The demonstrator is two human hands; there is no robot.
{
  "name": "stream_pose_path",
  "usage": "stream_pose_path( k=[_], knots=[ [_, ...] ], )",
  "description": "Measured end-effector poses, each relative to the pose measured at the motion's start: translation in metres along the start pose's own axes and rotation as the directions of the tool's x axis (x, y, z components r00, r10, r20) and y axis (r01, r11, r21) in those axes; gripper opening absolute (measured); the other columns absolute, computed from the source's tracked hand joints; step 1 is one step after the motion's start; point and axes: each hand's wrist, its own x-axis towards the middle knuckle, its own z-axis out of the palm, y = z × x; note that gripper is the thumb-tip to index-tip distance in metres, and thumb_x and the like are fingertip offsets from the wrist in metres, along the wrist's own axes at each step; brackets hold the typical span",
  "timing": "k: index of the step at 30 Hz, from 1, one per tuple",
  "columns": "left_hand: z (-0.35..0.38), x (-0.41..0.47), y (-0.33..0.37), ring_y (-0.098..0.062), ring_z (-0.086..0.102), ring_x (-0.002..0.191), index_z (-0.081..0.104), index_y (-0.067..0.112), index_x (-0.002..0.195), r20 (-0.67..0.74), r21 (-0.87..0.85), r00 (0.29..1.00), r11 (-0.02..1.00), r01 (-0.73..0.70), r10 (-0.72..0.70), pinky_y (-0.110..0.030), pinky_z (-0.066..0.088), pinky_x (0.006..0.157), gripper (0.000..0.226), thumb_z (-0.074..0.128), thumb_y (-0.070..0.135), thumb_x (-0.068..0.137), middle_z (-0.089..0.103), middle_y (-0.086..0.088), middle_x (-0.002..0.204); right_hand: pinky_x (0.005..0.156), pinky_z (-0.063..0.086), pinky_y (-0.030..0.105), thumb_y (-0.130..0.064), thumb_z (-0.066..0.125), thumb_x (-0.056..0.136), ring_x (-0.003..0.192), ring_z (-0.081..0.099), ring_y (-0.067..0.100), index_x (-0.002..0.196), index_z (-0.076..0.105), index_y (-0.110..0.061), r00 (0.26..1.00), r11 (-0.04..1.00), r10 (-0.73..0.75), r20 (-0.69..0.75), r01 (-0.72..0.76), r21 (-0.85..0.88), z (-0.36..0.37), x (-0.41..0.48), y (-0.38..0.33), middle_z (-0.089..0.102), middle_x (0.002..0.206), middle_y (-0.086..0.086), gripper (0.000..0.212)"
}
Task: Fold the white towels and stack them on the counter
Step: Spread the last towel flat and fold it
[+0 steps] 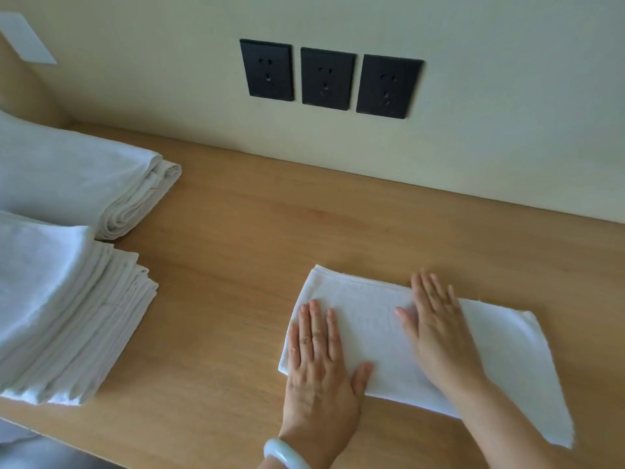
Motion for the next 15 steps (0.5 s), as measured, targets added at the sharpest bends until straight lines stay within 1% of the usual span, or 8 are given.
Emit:
stream_pose_path(
  k=[2,3,5,7,9,12,14,15],
  knots=[
    [-0.004,0.002,0.002,-0.039,0.017,0.147,0.028,-0.005,0.149,0.000,-0.014,1.000,1.000,0.003,-0.003,-0.051,0.021,0.114,0.081,0.030,0.057,0.096,0.018,-0.028,0.157,0.120,0.003,0.035,-0.059,0.001,0.097,0.148,0.015,0.020,0.149,0.026,0.000,0.991,0.992,0.118,-0.067,-0.120,-0.036,-0.014,-0.021,0.039,0.023,0.158,0.012,0.082],
    [-0.007,0.005,0.003,-0.039,0.019,0.147,0.031,-0.004,0.148,-0.005,-0.025,1.000,1.000,0.002,-0.002,-0.051,0.022,0.113,0.079,0.029,0.056,0.096,0.020,-0.027,0.157,0.120,0.003,0.035,-0.056,0.005,0.099,0.148,0.012,0.019,0.150,0.023,-0.001,0.989,0.993,0.109,-0.099,-0.114,-0.044,-0.019,-0.035,0.047,0.020,0.159,0.011,0.077],
    [-0.016,0.015,0.006,-0.033,0.018,0.149,0.032,0.002,0.150,-0.021,-0.031,0.997,0.997,-0.075,0.074,-0.049,0.019,0.115,0.072,0.029,0.052,0.097,0.022,-0.019,0.159,0.119,0.008,0.038,-0.047,0.018,0.101,0.149,0.010,0.019,0.152,0.021,-0.006,0.996,0.997,-0.042,-0.083,0.036,-0.071,-0.019,-0.058,0.051,0.015,0.161,0.007,0.065],
    [-0.018,0.031,0.001,-0.026,0.013,0.150,0.028,0.015,0.153,-0.012,0.009,0.977,0.977,-0.212,0.212,-0.048,0.014,0.117,0.064,0.025,0.050,0.100,0.020,-0.007,0.162,0.118,0.010,0.040,-0.045,0.020,0.102,0.150,0.008,0.017,0.153,0.020,-0.011,0.990,0.984,-0.141,-0.012,0.139,-0.108,-0.010,-0.070,0.059,0.013,0.162,0.003,0.062],
    [-0.017,0.048,-0.012,-0.023,0.007,0.151,0.022,0.027,0.155,0.042,0.049,0.970,0.970,-0.240,0.238,-0.052,0.011,0.118,0.063,0.017,0.055,0.100,0.017,0.000,0.163,0.119,0.007,0.040,-0.049,0.012,0.102,0.150,0.006,0.015,0.154,0.019,-0.015,1.000,0.994,-0.025,-0.003,0.025,-0.110,-0.007,-0.069,0.078,0.011,0.162,0.002,0.062],
    [-0.013,0.058,-0.029,-0.018,-0.004,0.152,0.007,0.034,0.156,0.104,0.046,0.981,0.984,-0.172,0.166,-0.053,0.009,0.120,0.067,0.010,0.064,0.096,0.002,0.003,0.165,0.119,0.003,0.041,-0.057,0.005,0.099,0.149,-0.001,0.011,0.154,0.011,-0.021,0.989,0.987,0.139,-0.051,-0.143,-0.079,-0.006,-0.067,0.103,0.006,0.162,-0.003,0.066],
    [-0.013,0.057,-0.031,-0.015,-0.011,0.151,0.000,0.037,0.155,0.120,0.017,0.982,0.988,-0.152,0.149,-0.050,0.004,0.122,0.068,0.008,0.066,0.095,-0.008,0.005,0.164,0.120,0.002,0.043,-0.058,0.009,0.096,0.148,-0.007,0.007,0.154,0.006,-0.025,0.986,0.986,0.159,-0.038,-0.161,-0.051,-0.006,-0.068,0.107,0.000,0.162,-0.008,0.067],
    [-0.013,0.057,-0.029,-0.014,-0.014,0.150,-0.003,0.038,0.155,0.126,-0.004,0.982,0.989,-0.145,0.144,-0.048,0.001,0.122,0.068,0.007,0.067,0.094,-0.012,0.007,0.163,0.120,0.003,0.043,-0.057,0.017,0.097,0.148,-0.006,0.007,0.154,0.009,-0.025,0.986,0.986,0.165,-0.034,-0.165,-0.008,-0.008,-0.067,0.106,0.001,0.162,-0.008,0.066]
  ],
)
